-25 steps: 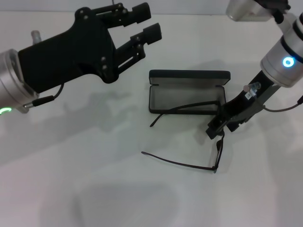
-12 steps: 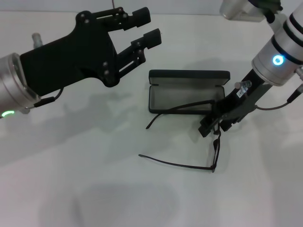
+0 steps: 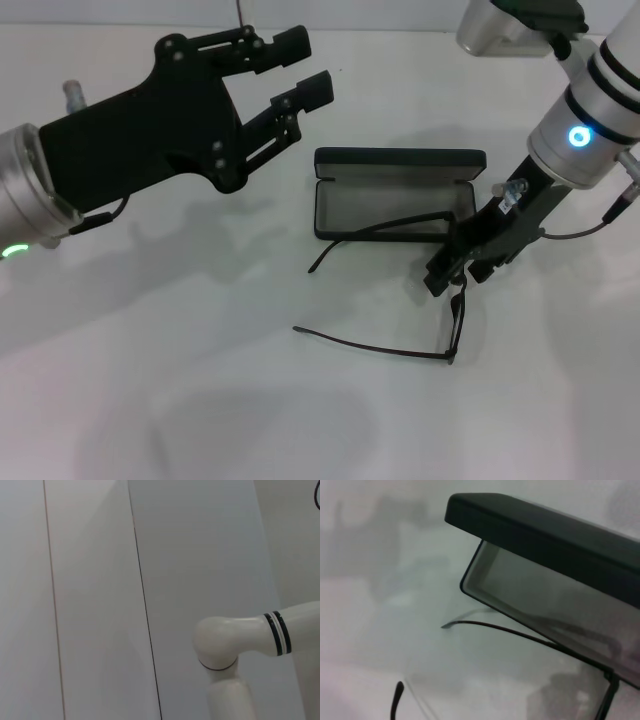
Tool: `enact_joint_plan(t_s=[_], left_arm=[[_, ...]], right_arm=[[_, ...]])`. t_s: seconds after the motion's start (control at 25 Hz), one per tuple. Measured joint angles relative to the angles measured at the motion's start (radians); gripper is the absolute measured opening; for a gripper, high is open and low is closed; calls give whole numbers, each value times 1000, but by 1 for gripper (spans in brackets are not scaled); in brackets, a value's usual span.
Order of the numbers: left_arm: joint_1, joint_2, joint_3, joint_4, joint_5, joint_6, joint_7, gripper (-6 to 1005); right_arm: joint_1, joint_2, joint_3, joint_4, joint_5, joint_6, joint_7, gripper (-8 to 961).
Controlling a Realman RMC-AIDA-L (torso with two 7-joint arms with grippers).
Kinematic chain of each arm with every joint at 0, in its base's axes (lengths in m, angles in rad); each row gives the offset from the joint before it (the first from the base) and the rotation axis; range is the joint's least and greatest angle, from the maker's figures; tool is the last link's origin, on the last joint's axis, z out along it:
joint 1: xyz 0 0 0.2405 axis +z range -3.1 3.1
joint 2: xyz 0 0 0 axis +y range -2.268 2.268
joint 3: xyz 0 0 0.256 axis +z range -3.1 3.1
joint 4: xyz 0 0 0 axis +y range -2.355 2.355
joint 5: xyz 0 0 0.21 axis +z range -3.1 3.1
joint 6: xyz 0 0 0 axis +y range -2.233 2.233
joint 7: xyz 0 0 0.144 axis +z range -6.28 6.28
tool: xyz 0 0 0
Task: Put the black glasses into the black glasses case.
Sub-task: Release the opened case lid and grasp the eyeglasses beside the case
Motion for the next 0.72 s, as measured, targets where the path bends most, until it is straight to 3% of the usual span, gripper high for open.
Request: enact_joint_plan(t_s=[0.64, 0.72], left_arm=[[3, -1, -16, -29, -15, 51, 10, 290], [4, -1, -16, -29, -15, 51, 10, 289]], right_arm=[[1, 0, -83, -8, 10, 7, 1, 583], [-1, 0, -100, -11, 10, 7, 1, 448]])
